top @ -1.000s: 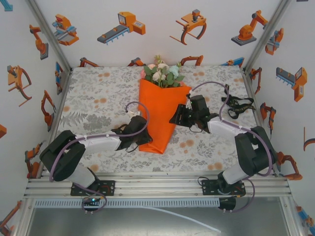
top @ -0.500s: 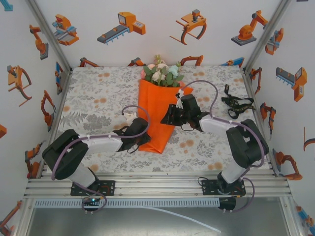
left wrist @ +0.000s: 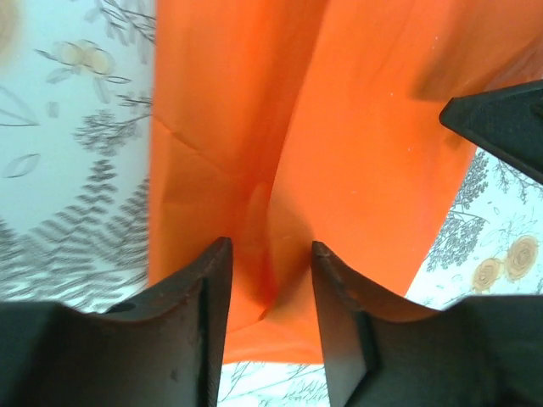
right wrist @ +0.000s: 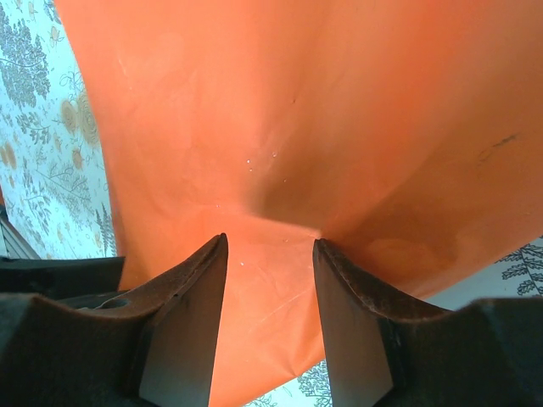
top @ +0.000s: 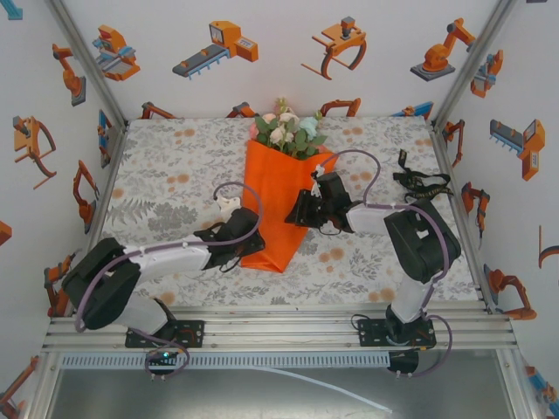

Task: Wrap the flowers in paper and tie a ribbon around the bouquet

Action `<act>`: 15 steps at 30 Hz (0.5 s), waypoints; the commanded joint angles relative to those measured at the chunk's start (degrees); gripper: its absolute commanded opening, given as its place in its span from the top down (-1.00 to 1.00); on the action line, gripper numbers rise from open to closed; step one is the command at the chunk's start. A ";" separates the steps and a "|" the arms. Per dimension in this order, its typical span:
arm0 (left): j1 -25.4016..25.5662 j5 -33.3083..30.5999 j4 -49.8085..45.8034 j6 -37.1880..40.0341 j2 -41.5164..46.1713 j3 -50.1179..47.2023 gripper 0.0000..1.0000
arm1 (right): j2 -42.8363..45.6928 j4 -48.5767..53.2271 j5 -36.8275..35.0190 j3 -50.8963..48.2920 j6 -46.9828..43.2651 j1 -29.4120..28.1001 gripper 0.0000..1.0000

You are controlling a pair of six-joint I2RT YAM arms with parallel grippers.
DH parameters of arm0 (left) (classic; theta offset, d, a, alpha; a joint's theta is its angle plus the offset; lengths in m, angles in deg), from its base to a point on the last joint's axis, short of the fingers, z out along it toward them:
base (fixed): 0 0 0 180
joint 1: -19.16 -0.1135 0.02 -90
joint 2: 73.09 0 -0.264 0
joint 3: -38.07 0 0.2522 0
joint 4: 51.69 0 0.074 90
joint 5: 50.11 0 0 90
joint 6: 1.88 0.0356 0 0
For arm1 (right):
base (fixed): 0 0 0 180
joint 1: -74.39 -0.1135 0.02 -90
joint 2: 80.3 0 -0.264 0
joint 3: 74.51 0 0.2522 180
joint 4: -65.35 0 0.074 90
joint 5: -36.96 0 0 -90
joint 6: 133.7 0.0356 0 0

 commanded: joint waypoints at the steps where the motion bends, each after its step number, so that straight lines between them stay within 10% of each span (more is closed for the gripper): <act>1: 0.52 -4.37 -9.70 14.14 7.23 3.97 0.08 | -0.64 -1.14 -0.59 0.24 0.29 0.22 0.09; 9: 3.84 24.26 4.87 18.57 5.43 4.16 0.13 | -2.18 -1.24 -0.93 1.00 0.57 0.24 0.08; 15: 4.39 16.47 8.77 15.97 -6.04 4.49 0.27 | -2.44 -3.54 0.41 0.89 2.89 1.80 0.08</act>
